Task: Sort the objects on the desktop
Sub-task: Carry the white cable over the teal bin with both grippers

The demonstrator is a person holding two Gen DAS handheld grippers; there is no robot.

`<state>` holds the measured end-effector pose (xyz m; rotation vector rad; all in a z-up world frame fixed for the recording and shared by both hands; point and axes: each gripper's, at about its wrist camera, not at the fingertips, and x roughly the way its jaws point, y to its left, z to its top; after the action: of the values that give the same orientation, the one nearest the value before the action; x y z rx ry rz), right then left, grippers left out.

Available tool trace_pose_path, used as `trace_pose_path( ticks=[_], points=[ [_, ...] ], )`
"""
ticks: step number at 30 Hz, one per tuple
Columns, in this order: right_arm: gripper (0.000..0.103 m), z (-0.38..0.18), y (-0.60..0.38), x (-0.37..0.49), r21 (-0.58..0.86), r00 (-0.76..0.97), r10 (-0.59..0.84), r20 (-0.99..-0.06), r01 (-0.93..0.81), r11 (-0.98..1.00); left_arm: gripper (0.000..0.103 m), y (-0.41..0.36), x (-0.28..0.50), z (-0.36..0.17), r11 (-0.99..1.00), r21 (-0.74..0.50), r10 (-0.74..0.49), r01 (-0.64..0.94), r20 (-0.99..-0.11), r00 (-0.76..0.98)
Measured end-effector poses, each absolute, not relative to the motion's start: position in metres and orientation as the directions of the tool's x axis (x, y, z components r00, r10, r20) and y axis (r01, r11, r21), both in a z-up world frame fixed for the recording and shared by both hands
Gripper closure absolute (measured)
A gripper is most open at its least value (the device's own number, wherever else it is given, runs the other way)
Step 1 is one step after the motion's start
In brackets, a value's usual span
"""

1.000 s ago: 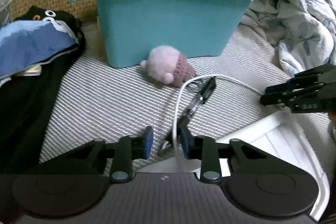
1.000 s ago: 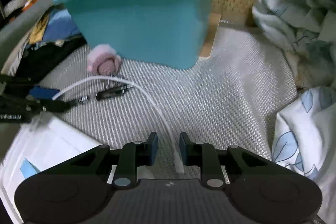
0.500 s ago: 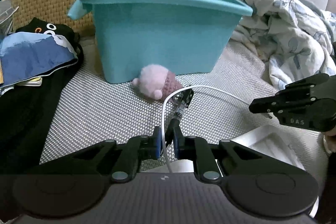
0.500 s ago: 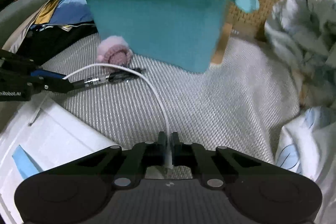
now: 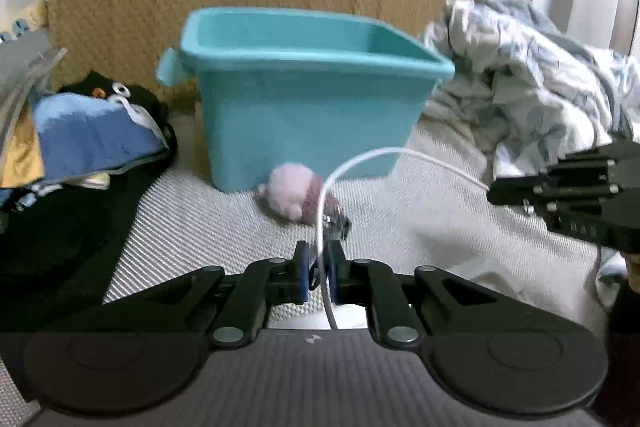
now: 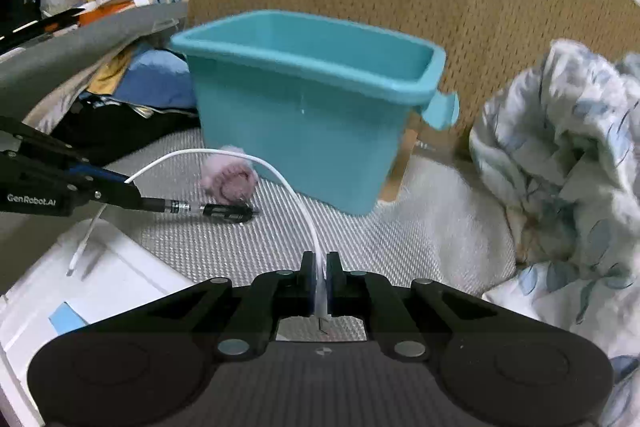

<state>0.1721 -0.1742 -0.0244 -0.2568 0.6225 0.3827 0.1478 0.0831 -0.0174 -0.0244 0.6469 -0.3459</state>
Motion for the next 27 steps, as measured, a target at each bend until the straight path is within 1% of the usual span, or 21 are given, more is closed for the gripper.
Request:
trace_pose_path(
  ticks=[1,5,8,13,20,23,27],
  points=[
    [0.097,-0.022,-0.172,0.169,-0.130,0.751,0.270,-0.602,-0.426,0.895,0.099,0.084,0.146,-0.013,0.941,-0.141,-0.332,0.308,-0.568,0.753],
    [0.098,-0.008,-0.167,0.157,-0.157,0.774,0.277,-0.569,-0.433,0.888,0.099,0.087,0.146,-0.002,0.933,-0.187,-0.361,0.309,-0.521,0.774],
    [0.098,0.005,-0.166,0.153,-0.173,0.796,0.274,-0.539,-0.423,0.889,0.099,0.083,0.148,0.003,0.931,-0.186,-0.366,0.315,-0.504,0.782],
    [0.098,0.026,-0.165,0.149,-0.202,0.825,0.276,-0.493,-0.416,0.886,0.099,0.083,0.148,0.020,0.927,-0.194,-0.376,0.322,-0.445,0.813],
    [0.097,0.053,-0.160,0.154,-0.224,0.861,0.292,-0.416,-0.409,0.885,0.099,0.088,0.166,0.057,0.917,-0.241,-0.388,0.318,-0.354,0.851],
    [0.097,0.064,-0.158,0.166,-0.220,0.878,0.300,-0.374,-0.398,0.891,0.099,0.078,0.182,0.072,0.918,-0.227,-0.387,0.325,-0.334,0.860],
    [0.097,0.075,-0.157,0.190,-0.177,0.891,0.311,-0.330,-0.382,0.907,0.099,0.066,0.209,0.088,0.925,-0.194,-0.373,0.326,-0.314,0.873]
  ],
)
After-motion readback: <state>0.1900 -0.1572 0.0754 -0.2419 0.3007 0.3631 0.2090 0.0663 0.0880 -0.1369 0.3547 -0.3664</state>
